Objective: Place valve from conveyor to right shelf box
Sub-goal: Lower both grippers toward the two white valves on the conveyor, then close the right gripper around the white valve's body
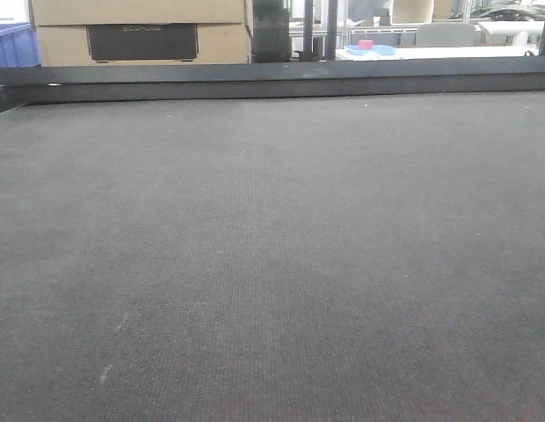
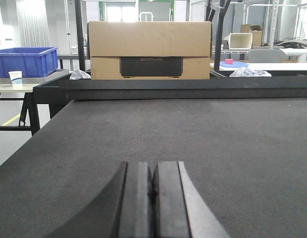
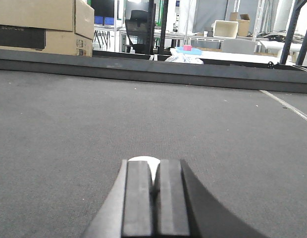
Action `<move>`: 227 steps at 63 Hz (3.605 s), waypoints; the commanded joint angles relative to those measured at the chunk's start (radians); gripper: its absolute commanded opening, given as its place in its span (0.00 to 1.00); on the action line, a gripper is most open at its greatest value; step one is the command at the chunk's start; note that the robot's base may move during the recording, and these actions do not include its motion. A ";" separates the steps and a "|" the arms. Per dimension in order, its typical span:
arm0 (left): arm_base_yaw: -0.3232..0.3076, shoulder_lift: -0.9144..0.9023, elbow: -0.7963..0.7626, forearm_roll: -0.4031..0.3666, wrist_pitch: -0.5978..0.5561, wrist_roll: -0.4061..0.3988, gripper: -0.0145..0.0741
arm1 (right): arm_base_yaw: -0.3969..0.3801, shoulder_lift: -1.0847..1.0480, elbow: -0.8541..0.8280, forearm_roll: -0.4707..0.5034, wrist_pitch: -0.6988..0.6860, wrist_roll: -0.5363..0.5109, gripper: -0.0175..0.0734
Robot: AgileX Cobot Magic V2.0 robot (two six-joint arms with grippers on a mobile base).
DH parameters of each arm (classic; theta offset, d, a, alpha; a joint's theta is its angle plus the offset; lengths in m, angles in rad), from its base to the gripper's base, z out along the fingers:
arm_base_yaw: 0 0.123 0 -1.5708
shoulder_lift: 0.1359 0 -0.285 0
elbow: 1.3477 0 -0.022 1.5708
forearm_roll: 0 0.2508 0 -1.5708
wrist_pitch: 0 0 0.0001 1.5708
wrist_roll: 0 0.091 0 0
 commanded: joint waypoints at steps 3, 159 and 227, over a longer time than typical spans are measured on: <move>0.002 -0.004 -0.003 0.005 -0.014 -0.004 0.04 | -0.003 -0.004 0.000 -0.005 -0.017 -0.002 0.01; 0.002 1.020 -1.030 -0.129 1.059 -0.026 0.04 | -0.003 1.239 -1.217 0.072 1.159 -0.002 0.01; 0.002 1.020 -1.030 -0.129 0.989 -0.026 0.04 | -0.003 1.595 -1.147 0.012 1.136 0.002 0.66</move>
